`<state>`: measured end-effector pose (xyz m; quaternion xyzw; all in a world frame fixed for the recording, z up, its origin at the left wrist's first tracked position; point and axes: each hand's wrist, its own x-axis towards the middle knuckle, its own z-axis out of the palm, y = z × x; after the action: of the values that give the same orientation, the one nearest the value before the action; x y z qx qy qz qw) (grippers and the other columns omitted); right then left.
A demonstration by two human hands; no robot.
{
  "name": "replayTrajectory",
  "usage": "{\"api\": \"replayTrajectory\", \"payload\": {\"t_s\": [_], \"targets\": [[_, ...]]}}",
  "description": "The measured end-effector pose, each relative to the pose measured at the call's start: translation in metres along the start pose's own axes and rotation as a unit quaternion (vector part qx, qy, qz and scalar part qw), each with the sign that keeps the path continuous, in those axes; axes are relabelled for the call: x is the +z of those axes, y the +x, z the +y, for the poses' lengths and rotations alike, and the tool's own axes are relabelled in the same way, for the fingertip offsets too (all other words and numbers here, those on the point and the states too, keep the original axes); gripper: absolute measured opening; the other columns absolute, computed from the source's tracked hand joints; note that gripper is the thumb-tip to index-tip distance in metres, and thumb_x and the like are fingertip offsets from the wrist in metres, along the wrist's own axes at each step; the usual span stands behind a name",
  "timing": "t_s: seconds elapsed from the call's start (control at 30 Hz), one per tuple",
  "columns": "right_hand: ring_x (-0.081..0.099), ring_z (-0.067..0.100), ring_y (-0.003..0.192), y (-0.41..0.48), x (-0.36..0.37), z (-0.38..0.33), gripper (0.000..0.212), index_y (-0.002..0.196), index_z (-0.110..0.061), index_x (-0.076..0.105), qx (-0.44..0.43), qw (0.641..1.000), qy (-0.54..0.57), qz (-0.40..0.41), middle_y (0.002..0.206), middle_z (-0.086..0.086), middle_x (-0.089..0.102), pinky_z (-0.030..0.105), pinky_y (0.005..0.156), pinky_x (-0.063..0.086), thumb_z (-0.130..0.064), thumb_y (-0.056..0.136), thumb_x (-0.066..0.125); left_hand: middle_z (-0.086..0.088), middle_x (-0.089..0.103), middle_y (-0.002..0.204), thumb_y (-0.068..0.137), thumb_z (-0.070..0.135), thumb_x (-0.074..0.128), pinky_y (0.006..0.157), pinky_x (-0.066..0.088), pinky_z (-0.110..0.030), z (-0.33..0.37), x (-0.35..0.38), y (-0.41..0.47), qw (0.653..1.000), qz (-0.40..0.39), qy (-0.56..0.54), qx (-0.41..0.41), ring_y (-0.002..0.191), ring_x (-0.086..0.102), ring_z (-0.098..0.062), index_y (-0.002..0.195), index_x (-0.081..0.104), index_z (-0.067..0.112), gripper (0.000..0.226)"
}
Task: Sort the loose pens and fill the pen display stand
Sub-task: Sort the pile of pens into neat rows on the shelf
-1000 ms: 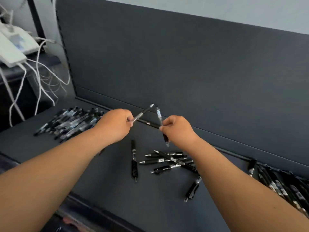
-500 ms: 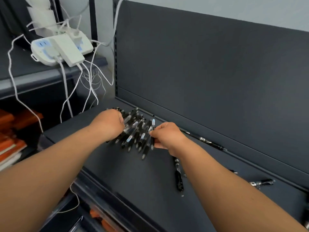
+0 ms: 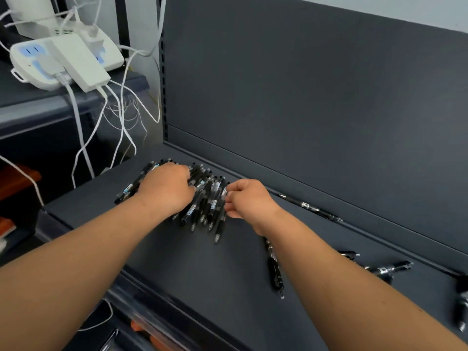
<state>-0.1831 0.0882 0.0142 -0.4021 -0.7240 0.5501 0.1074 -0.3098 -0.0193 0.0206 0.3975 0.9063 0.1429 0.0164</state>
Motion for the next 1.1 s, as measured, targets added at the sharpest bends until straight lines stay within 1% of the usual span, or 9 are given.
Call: {"api": "replayTrajectory", "payload": {"t_s": [0.07, 0.23, 0.33, 0.47, 0.6, 0.73, 0.9, 1.03, 1.1], "targets": [[0.061, 0.020, 0.080, -0.002, -0.012, 0.005, 0.016, 0.093, -0.017, 0.060, -0.042, 0.997, -0.063, 0.028, 0.089, 0.006, 0.062, 0.041, 0.081, 0.056, -0.008, 0.092, 0.048, -0.006, 0.055, 0.106, 0.089, 0.031, 0.056, 0.077, 0.042, -0.032, 0.009, 0.002, -0.001, 1.000, 0.019, 0.004, 0.023, 0.099, 0.054, -0.025, 0.108, 0.061, 0.012, 0.027], [0.058, 0.025, 0.104, -0.010, -0.056, 0.025, 0.023, 0.113, -0.012, 0.061, -0.118, 0.938, -0.300, 0.130, 0.111, 0.006, 0.064, 0.034, 0.088, 0.048, -0.014, 0.093, 0.048, -0.005, 0.054, 0.107, 0.088, 0.032, 0.058, 0.084, 0.047, -0.036, 0.048, 0.007, -0.006, 0.993, 0.046, -0.020, 0.102, 0.106, 0.052, -0.026, 0.113, 0.061, 0.016, 0.030], [0.052, 0.030, 0.111, -0.014, -0.086, 0.045, 0.026, 0.117, -0.013, 0.059, -0.095, 0.898, -0.394, 0.170, 0.119, 0.010, 0.058, 0.036, 0.089, 0.046, -0.015, 0.094, 0.046, -0.004, 0.053, 0.115, 0.089, 0.035, 0.059, 0.089, 0.044, -0.035, 0.072, 0.014, -0.009, 0.989, 0.020, -0.023, 0.148, 0.112, 0.049, -0.025, 0.119, 0.058, 0.018, 0.035], [0.050, 0.032, 0.107, -0.020, -0.123, 0.068, 0.023, 0.109, -0.011, 0.057, -0.023, 0.855, -0.484, 0.185, 0.116, 0.011, 0.055, 0.037, 0.085, 0.044, -0.009, 0.090, 0.045, -0.002, 0.052, 0.119, 0.091, 0.034, 0.056, 0.089, 0.043, -0.034, 0.099, 0.024, -0.014, 0.985, -0.030, -0.022, 0.167, 0.110, 0.052, -0.024, 0.122, 0.056, 0.020, 0.034], [0.045, 0.030, 0.116, -0.020, -0.144, 0.086, 0.027, 0.118, -0.015, 0.052, 0.019, 0.833, -0.530, 0.158, 0.125, 0.008, 0.050, 0.040, 0.090, 0.039, -0.015, 0.093, 0.044, -0.001, 0.057, 0.114, 0.092, 0.035, 0.055, 0.086, 0.046, -0.032, 0.113, 0.034, -0.021, 0.986, -0.083, -0.014, 0.145, 0.105, 0.055, -0.023, 0.119, 0.056, 0.021, 0.031], [0.042, 0.029, 0.118, -0.019, -0.152, 0.092, 0.027, 0.120, -0.015, 0.051, 0.012, 0.814, -0.552, 0.181, 0.123, 0.008, 0.047, 0.040, 0.092, 0.039, -0.019, 0.094, 0.048, 0.001, 0.061, 0.107, 0.091, 0.037, 0.053, 0.082, 0.048, -0.032, 0.120, 0.041, -0.028, 0.984, -0.125, 0.020, 0.127, 0.099, 0.056, -0.022, 0.112, 0.057, 0.021, 0.027], [0.048, 0.028, 0.110, -0.024, -0.163, 0.099, 0.017, 0.108, -0.014, 0.055, -0.016, 0.819, -0.543, 0.188, 0.114, 0.007, 0.054, 0.036, 0.083, 0.040, -0.011, 0.092, 0.052, 0.003, 0.060, 0.105, 0.091, 0.038, 0.055, 0.080, 0.047, -0.030, 0.129, 0.048, -0.033, 0.982, -0.148, -0.004, 0.117, 0.095, 0.053, -0.019, 0.113, 0.056, 0.022, 0.028], [0.054, 0.027, 0.096, -0.040, -0.181, 0.097, 0.010, 0.101, -0.010, 0.055, -0.021, 0.878, -0.440, 0.190, 0.102, 0.008, 0.061, 0.029, 0.072, 0.039, -0.016, 0.094, 0.050, 0.004, 0.060, 0.113, 0.090, 0.038, 0.057, 0.079, 0.043, -0.027, 0.142, 0.054, -0.035, 0.978, -0.169, -0.054, 0.109, 0.102, 0.055, -0.017, 0.126, 0.051, 0.024, 0.039], [0.054, 0.025, 0.089, -0.055, -0.194, 0.095, 0.011, 0.100, -0.010, 0.056, -0.010, 0.898, -0.395, 0.196, 0.093, 0.005, 0.060, 0.029, 0.072, 0.041, -0.018, 0.094, 0.050, 0.005, 0.063, 0.104, 0.090, 0.035, 0.056, 0.075, 0.042, -0.026, 0.151, 0.058, -0.035, 0.974, -0.181, -0.077, 0.109, 0.096, 0.058, -0.015, 0.129, 0.049, 0.023, 0.041]]}}
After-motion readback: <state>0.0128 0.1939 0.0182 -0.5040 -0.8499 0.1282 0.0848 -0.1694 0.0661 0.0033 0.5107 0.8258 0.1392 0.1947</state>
